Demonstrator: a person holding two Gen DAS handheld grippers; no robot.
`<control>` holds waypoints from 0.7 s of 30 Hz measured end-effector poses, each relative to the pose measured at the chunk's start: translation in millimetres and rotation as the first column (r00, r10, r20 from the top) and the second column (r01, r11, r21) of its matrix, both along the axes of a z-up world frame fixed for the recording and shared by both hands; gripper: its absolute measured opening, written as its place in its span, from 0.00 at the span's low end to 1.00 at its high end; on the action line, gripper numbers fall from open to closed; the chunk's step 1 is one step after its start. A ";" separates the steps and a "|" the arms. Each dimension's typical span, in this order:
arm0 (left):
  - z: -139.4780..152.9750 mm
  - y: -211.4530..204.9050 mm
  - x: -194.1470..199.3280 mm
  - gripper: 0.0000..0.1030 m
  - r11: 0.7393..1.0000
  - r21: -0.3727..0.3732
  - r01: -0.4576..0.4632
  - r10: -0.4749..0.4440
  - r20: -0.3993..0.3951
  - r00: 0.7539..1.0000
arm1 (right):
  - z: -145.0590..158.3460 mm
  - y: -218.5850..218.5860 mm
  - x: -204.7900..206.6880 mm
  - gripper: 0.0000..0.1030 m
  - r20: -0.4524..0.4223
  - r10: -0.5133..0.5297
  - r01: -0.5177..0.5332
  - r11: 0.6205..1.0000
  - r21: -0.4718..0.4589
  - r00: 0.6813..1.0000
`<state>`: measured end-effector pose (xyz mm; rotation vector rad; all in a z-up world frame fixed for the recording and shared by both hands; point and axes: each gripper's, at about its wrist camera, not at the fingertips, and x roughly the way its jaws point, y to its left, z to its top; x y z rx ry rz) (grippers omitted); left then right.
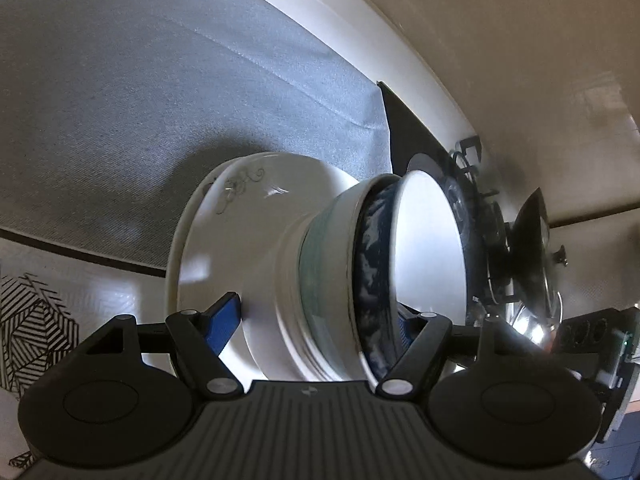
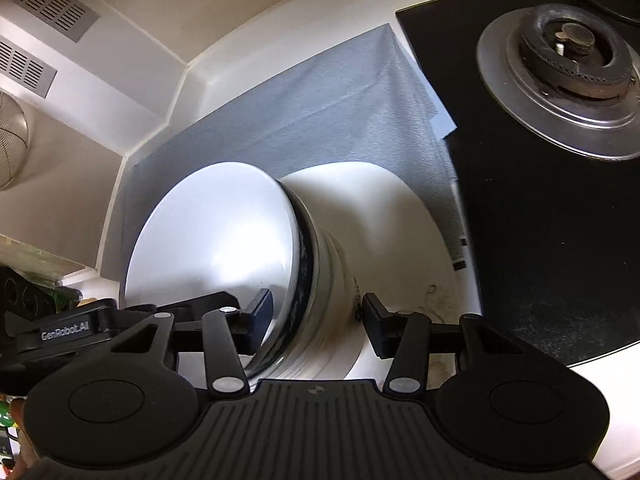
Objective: Organize plates and bowls
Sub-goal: 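Carry the bowl stack with both tools over the floral-rimmed plate stack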
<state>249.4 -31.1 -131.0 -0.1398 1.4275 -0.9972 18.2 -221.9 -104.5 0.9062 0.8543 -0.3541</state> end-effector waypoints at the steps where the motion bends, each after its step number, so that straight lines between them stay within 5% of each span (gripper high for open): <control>1: -1.9 -1.6 -0.3 0.75 1.000 0.003 0.002 -0.002 -0.003 1.000 | -0.5 -0.4 -1.5 0.49 0.003 0.003 -0.003 1.000 -0.004 1.000; 12: -2.7 -3.7 -6.5 0.82 1.000 -0.001 0.011 -0.011 0.038 0.999 | -9.9 -4.9 -8.9 0.40 0.024 0.008 -0.008 1.000 0.025 1.000; 16: 19.9 2.3 -12.4 0.99 0.998 -0.038 0.044 -0.039 0.115 0.993 | -1.4 -5.0 -9.7 0.47 0.048 0.030 -0.030 1.000 0.005 0.998; 21: 43.2 25.8 -14.4 1.00 0.998 -0.059 0.026 -0.013 0.212 0.977 | 24.0 -6.0 -27.6 0.64 0.113 0.076 -0.069 0.995 -0.065 0.991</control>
